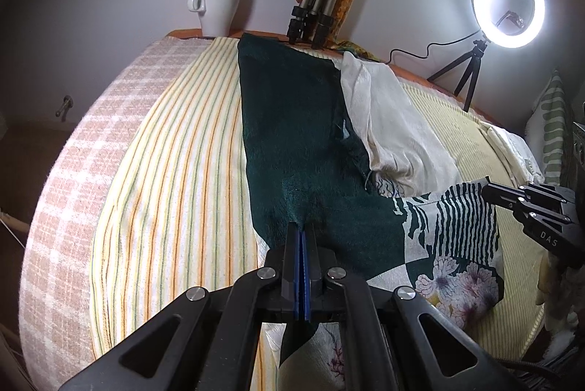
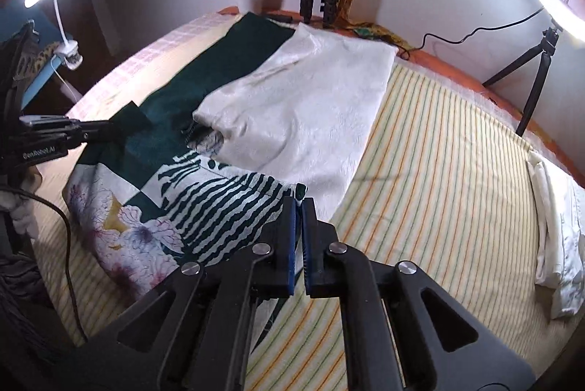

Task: Fold small clothes
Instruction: 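Open both grippers and lay the folded hem onto the shirt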

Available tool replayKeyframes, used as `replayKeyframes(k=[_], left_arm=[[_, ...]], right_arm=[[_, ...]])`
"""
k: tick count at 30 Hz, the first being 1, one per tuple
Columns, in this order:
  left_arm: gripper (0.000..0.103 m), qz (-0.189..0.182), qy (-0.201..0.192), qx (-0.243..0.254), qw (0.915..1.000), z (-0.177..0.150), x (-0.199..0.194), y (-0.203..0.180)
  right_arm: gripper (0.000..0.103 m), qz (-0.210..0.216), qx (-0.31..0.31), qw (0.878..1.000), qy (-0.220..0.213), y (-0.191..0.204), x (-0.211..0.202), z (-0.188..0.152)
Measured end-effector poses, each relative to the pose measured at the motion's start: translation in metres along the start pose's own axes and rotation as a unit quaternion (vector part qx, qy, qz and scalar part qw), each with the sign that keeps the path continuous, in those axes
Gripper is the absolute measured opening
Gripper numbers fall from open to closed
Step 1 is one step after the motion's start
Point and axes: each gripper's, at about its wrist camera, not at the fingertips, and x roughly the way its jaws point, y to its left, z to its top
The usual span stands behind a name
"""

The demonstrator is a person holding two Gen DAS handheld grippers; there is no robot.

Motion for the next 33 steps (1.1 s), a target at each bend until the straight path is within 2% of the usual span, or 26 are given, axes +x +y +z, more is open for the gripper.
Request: replayKeyframes(k=[7, 9, 11, 13, 15, 17, 20, 22, 25, 29, 33], left_arm=[[0.0, 0.015, -0.008, -0.002, 0.9998, 0.003, 0.011, 0.002], [0.0, 0.002, -0.01, -0.012, 0.9999, 0.0, 0.007, 0.002], [0.0, 0.006, -0.027, -0.002, 0.9996, -0.001, -0.002, -0.001], [0.0, 0.016, -0.046, 0.005, 0.9988, -0.001, -0.007, 0.0], [0.0, 0.021, -0.045, -0.007, 0.9988, 0.0, -0.002, 0.005], [0.0, 0.025, -0.029, -0.01, 0.9992, 0.0, 0.007, 0.008], [0.01, 0.032, -0.006, -0.009, 0.9994, -0.002, 0.019, 0.008], [0.027, 0.038, -0.012, -0.014, 0.9991, -0.001, 0.018, 0.009], [0.028, 0.033, -0.021, -0.017, 0.9991, 0.004, 0.004, 0.012], [0.029, 0.036, -0.04, 0.016, 0.9984, 0.006, -0.021, 0.0], [0.031, 0.023, -0.046, 0.039, 0.9979, 0.019, -0.031, -0.014]], right_arm=[[0.003, -0.005, 0.016, 1.0, 0.003, -0.012, 0.02, 0.012], [0.003, 0.0, 0.028, 1.0, 0.009, -0.015, 0.022, 0.012], [0.003, 0.028, 0.047, 0.998, -0.017, -0.018, 0.006, 0.014], [0.003, 0.01, 0.025, 0.999, -0.037, -0.013, -0.007, 0.019], [0.003, 0.014, 0.031, 0.999, -0.041, -0.016, -0.008, 0.022], [0.003, 0.016, 0.046, 0.999, -0.022, -0.02, 0.006, 0.02], [0.003, -0.004, 0.042, 0.999, 0.016, -0.022, 0.033, 0.016], [0.003, -0.012, 0.052, 0.998, 0.03, -0.027, 0.041, 0.014], [0.004, -0.042, 0.066, 0.996, 0.035, -0.039, 0.038, 0.015], [0.008, -0.027, 0.084, 0.996, 0.011, -0.041, 0.009, 0.011], [0.008, -0.01, 0.047, 0.999, -0.005, -0.021, -0.009, 0.013]])
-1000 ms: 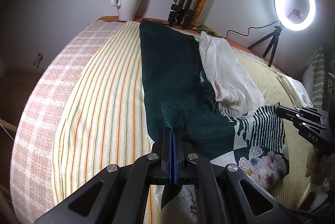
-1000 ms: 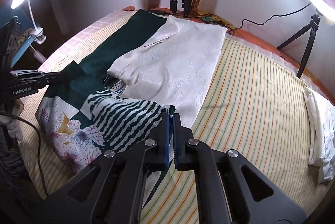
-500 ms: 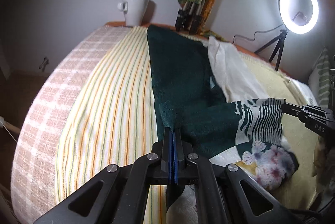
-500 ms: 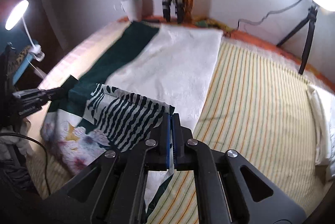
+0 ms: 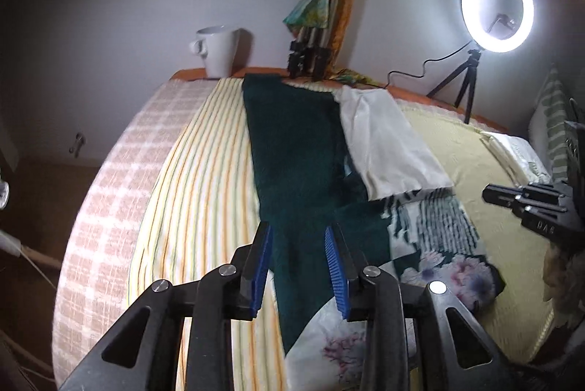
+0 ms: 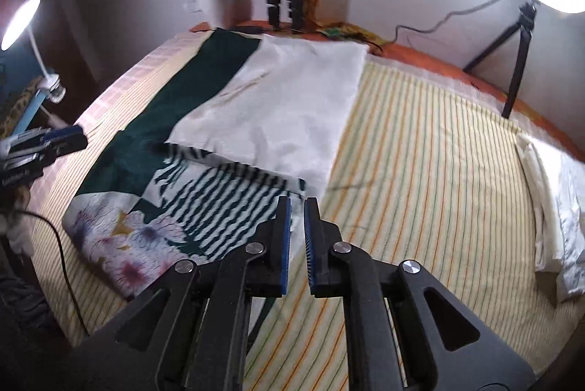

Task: Fold small clothes
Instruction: 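Open both grippers and lay the folded hem onto the shirt, then move both grippers to the collar end and grasp it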

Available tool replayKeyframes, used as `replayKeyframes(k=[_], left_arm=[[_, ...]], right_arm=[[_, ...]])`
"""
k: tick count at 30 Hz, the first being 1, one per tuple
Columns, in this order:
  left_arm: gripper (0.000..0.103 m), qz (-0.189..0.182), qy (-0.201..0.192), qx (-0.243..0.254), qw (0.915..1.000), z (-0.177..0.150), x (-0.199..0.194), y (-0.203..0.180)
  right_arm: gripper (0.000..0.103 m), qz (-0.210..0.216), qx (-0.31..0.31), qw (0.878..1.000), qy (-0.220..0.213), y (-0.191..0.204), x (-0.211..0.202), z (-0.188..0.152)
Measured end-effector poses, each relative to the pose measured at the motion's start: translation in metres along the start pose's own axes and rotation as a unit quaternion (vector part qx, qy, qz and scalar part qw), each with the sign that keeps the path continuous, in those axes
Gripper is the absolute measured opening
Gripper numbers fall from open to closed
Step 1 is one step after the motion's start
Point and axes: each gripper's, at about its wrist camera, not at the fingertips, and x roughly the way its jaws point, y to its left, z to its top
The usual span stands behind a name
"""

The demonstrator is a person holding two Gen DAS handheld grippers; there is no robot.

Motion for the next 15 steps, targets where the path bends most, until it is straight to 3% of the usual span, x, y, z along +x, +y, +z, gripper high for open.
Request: replayKeyframes(k=[2, 6, 15], left_arm=[[0.033, -0.002, -0.002, 0.003, 1.0, 0.012, 0.001, -0.002], [0.042, 0.002, -0.005, 0.016, 0.9999, 0.04, 0.009, 0.003], [0.049, 0.019, 0.009, -0.002, 0.9998, 0.091, 0.08, 0.043]], right_arm=[[0.011, 0.01, -0.006, 1.0, 0.0, 0.004, -0.001, 0.003], [0.032, 0.027, 0.015, 0.999, -0.013, -0.009, -0.001, 0.018], [0.033, 0.061, 0.095, 0.994, -0.005, -0.074, 0.054, 0.071]])
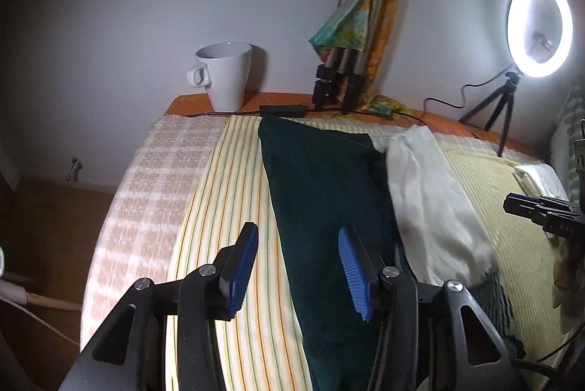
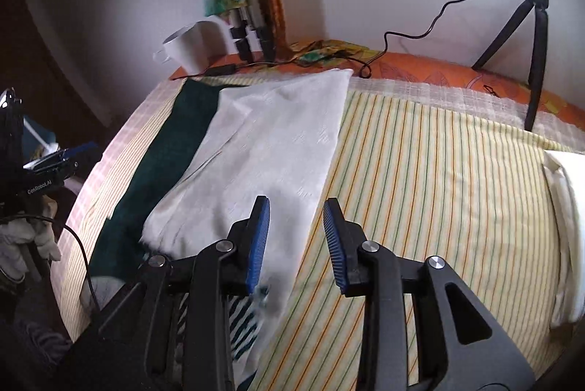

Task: Fold small clothes
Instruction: 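Move both grippers to the collar end and grasp it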

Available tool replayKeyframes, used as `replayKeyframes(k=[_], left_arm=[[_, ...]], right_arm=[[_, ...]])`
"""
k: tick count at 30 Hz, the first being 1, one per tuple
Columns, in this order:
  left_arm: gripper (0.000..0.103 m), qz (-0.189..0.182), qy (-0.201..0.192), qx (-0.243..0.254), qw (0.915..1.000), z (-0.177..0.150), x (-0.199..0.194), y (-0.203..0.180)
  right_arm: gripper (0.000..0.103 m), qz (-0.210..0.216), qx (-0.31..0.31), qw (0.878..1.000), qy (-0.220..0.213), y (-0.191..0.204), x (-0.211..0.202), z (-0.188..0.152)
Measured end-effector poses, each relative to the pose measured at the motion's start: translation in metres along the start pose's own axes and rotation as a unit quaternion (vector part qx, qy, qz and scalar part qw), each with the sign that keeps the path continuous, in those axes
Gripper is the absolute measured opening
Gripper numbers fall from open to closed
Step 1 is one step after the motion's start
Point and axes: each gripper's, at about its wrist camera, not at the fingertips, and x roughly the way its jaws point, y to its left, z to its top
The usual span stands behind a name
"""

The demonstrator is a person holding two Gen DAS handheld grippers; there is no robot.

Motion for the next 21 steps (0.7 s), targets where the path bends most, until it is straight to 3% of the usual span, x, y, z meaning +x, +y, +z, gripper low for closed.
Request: replayKeyframes(k=[7, 12, 21], left_arm=[[0.053, -0.016, 0.022, -0.047, 0.9985, 0.035, 0.07, 0.032], [0.054, -0.014, 0.033, -0.051, 0.9981, 0.054, 0.113, 0.039], [0.054, -0.034, 0.036, -0.06, 0.997, 0.077, 0.152, 0.033]], right_arm=[[0.035, 0.028, 0.054, 0.998, 0.014, -0.042, 0.057, 0.042], [0.035, 0.036, 0.071, 0.997, 0.02, -0.061, 0.087, 0.06], [0.035, 0.064, 0.085, 0.994, 0.012, -0.075, 0.119, 0.097]])
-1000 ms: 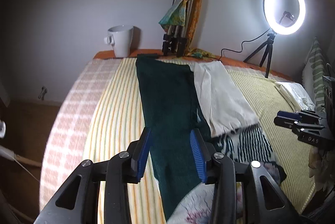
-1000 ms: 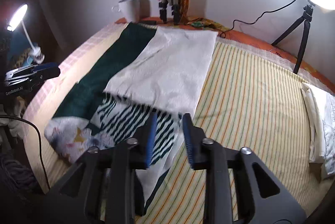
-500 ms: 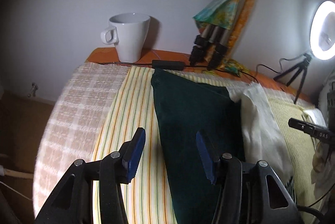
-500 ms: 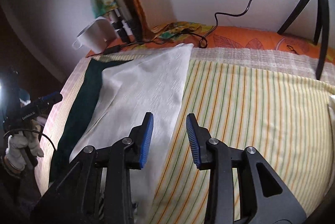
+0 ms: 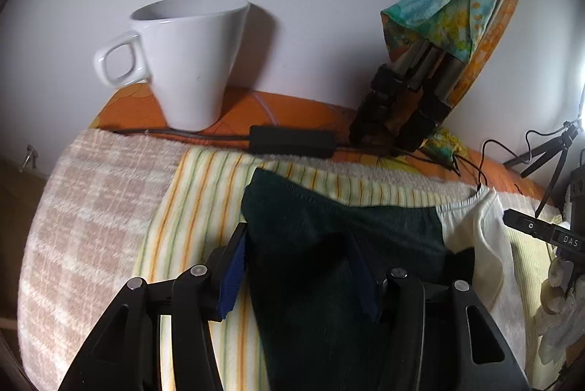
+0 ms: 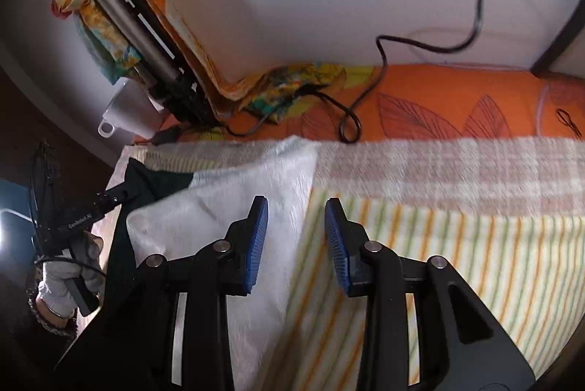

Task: Fold small clothes
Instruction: 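Move both grippers to the collar end and grasp it, then fold the collar end over onto the hem fold with both grippers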

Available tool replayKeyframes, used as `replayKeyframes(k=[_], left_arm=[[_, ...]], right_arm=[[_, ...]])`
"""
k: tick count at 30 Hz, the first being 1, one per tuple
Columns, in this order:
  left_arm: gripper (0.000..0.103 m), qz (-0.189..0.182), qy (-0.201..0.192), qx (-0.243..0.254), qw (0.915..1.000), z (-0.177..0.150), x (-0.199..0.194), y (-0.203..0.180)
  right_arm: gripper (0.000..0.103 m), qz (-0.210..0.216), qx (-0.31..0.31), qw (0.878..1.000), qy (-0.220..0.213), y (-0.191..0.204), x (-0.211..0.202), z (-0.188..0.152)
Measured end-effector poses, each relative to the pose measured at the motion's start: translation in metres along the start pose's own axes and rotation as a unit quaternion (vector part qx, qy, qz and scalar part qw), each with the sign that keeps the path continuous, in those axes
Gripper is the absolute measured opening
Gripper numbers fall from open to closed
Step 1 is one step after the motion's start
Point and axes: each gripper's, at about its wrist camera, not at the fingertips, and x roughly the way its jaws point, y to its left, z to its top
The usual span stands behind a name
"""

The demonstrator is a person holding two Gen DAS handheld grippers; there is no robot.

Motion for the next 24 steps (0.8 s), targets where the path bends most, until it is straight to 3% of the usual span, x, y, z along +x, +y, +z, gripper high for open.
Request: replayKeyframes(k=[3, 6, 7, 9, 11, 24], left_arm=[[0.05, 0.0, -0.004, 0.003, 1.0, 0.004, 0.005, -0.002], [0.034, 0.005, -0.008, 0.003, 1.0, 0.006, 0.011, -0.002], [0.026, 0.004, -0.009, 0.003, 0.9999, 0.007, 0.011, -0.001], [0.011, -0.001, -0.008, -0.001, 1.0, 0.008, 0.013, -0.001], [0.003, -0.008, -0.01, -0.005, 0.9999, 0.007, 0.01, 0.001], [0.001, -0.042, -0.059, 0.016, 0.9973, -0.003, -0.061, -0.016]], right_arm=[[0.035, 0.002, 0.006, 1.0, -0.006, 0.001, 0.009, 0.007], [0.034, 0.011, 0.012, 1.0, -0.009, 0.004, 0.016, 0.01], [0.031, 0.007, 0.008, 1.0, -0.01, 0.007, 0.018, 0.009], [0.012, 0.004, -0.003, 1.0, -0.01, 0.011, 0.02, 0.009], [0.009, 0.003, -0.004, 1.0, -0.014, 0.013, 0.02, 0.009], [0.005, 0.046, -0.014, 0.997, -0.062, 0.036, -0.045, 0.005]])
